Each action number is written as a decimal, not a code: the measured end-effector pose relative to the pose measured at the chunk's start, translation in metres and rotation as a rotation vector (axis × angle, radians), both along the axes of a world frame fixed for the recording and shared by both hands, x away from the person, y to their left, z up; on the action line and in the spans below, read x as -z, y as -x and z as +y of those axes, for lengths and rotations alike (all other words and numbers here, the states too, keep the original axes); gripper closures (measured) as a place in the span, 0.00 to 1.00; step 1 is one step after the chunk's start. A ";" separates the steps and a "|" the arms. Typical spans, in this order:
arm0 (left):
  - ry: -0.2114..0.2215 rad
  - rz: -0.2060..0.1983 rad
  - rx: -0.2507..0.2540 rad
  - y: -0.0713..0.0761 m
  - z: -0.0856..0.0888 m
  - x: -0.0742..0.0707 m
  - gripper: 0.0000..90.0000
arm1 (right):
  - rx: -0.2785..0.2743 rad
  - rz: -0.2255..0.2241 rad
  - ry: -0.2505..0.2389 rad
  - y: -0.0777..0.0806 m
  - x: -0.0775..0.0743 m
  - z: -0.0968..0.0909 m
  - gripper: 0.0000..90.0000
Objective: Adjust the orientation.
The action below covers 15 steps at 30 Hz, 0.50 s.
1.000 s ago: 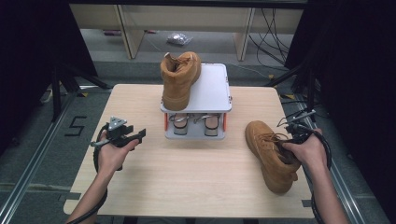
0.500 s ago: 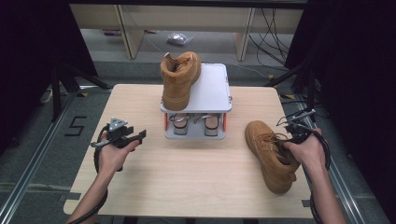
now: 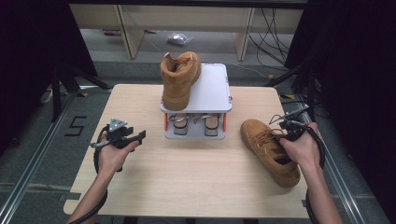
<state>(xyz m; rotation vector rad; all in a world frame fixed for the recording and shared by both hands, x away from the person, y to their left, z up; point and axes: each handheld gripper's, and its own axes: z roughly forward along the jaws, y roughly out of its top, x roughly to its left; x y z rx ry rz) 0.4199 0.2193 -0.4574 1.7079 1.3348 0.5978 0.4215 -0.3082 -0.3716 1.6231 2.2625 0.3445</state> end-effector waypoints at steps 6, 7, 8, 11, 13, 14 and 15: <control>0.007 0.005 -0.005 0.001 0.003 0.004 0.47 | 0.001 -0.049 -0.012 -0.002 -0.009 0.003 0.95; 0.006 0.003 -0.005 0.002 0.004 0.005 0.47 | 0.015 -0.053 -0.020 -0.002 -0.012 0.005 0.95; 0.007 0.003 -0.008 0.002 0.004 0.006 0.47 | -0.001 -0.070 -0.020 -0.003 -0.013 0.004 0.95; 0.011 0.005 -0.013 0.004 0.006 0.007 0.47 | 0.036 -0.085 -0.034 -0.004 -0.020 0.008 0.95; 0.009 0.006 -0.015 0.004 0.008 0.008 0.47 | 0.018 -0.100 -0.026 -0.007 -0.024 0.007 0.95; 0.011 0.004 -0.018 0.005 0.008 0.009 0.47 | 0.027 -0.106 -0.029 -0.008 -0.026 0.007 0.95; 0.009 0.005 -0.019 0.005 0.009 0.009 0.47 | 0.034 -0.097 -0.034 -0.008 -0.028 0.007 0.95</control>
